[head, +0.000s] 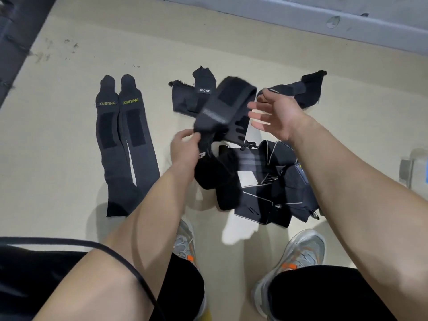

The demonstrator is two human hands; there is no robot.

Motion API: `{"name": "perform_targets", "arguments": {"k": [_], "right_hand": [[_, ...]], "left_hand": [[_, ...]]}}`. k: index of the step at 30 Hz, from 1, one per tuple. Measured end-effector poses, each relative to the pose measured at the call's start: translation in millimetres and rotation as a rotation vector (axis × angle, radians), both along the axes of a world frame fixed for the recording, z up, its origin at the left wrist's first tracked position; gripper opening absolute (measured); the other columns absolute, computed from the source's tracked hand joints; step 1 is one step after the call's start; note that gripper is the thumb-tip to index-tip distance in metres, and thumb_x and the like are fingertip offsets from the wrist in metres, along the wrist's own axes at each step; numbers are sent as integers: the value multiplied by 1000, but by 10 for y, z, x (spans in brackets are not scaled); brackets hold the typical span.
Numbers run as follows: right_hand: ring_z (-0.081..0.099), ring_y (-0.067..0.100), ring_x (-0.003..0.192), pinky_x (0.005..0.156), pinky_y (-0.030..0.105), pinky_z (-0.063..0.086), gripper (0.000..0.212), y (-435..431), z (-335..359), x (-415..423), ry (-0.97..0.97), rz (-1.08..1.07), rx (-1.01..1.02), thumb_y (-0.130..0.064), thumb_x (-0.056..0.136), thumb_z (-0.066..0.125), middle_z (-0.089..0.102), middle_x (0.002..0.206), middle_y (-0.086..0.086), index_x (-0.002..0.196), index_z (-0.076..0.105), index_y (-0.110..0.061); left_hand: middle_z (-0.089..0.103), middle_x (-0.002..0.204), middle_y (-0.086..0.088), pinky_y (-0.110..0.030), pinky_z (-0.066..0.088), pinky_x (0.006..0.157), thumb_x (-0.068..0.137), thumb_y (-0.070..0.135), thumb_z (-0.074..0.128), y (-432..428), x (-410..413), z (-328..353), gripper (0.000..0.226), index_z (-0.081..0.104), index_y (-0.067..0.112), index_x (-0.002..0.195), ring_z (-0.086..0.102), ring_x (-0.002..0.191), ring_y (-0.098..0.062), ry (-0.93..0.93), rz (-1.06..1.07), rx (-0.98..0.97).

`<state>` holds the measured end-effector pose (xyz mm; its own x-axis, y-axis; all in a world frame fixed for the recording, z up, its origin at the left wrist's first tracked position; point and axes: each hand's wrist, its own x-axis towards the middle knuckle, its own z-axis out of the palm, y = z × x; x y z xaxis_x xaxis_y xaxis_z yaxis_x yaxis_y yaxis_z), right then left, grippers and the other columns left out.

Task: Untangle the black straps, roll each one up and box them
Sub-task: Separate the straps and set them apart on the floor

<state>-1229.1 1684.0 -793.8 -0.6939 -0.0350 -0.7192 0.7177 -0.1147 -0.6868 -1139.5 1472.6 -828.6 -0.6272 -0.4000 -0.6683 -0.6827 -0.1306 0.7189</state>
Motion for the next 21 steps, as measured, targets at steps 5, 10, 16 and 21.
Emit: {"name": "perform_targets", "arguments": {"k": [5, 10, 16, 21], "right_hand": [[61, 20, 77, 70, 30, 49, 13, 200, -256, 236, -40, -25, 268, -20, 97, 54, 69, 92, 2, 105, 64, -17], [63, 30, 110, 98, 35, 50, 32, 792, -819, 671, -38, 115, 770, -13, 88, 54, 67, 124, 10, 117, 67, -20], [45, 46, 130, 110, 43, 38, 68, 1106, -1153, 971, -73, 464, 962, -30, 87, 64, 49, 142, 17, 150, 41, -25], [38, 39, 133, 102, 47, 40, 76, 1080, -1197, 902, -44, 497, 988, -50, 83, 73, 54, 139, 6, 146, 41, -23]], "left_hand": [[65, 121, 5, -33, 46, 94, 96, 31, 58, -105, 253, -184, 36, 61, 21, 130, 60, 112, -23, -172, -228, -290], [70, 104, 7, -34, 49, 97, 90, 25, 68, 256, 386, -417, 8, 71, 25, 97, 65, 105, -20, -187, -728, -236], [66, 115, 4, -30, 45, 91, 88, 27, 68, 678, 366, -648, 35, 60, 24, 121, 62, 106, -19, -275, -1021, -337], [64, 120, 7, -26, 44, 92, 85, 30, 74, 1031, 176, -805, 41, 62, 25, 124, 59, 105, -14, -193, -1050, -285]]}}
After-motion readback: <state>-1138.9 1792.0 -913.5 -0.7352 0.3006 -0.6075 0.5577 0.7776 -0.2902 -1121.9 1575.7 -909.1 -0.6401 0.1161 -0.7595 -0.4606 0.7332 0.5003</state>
